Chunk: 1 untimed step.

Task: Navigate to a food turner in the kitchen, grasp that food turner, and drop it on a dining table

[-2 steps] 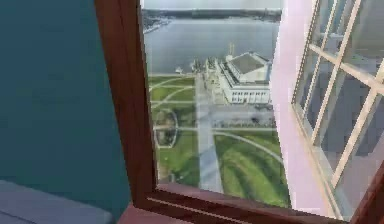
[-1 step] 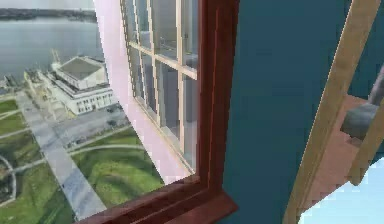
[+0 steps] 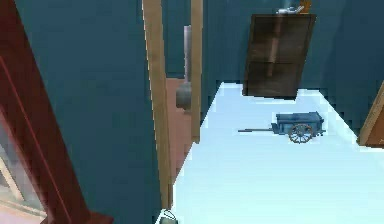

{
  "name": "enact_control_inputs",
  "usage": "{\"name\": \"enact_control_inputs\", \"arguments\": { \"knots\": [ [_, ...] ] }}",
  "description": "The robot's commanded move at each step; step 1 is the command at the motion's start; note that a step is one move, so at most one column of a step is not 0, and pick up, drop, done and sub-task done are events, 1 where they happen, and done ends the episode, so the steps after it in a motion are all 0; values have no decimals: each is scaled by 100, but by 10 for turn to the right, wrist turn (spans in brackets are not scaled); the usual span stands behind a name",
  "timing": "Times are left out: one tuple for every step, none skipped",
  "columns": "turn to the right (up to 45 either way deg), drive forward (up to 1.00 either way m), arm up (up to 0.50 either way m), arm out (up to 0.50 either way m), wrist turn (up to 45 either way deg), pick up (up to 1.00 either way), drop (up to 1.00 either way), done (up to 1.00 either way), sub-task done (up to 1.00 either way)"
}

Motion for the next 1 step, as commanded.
{"name": "enact_control_inputs", "arguments": {
  "knots": [
    [210,0,0,0,0,0,0,0,0]
  ]
}}
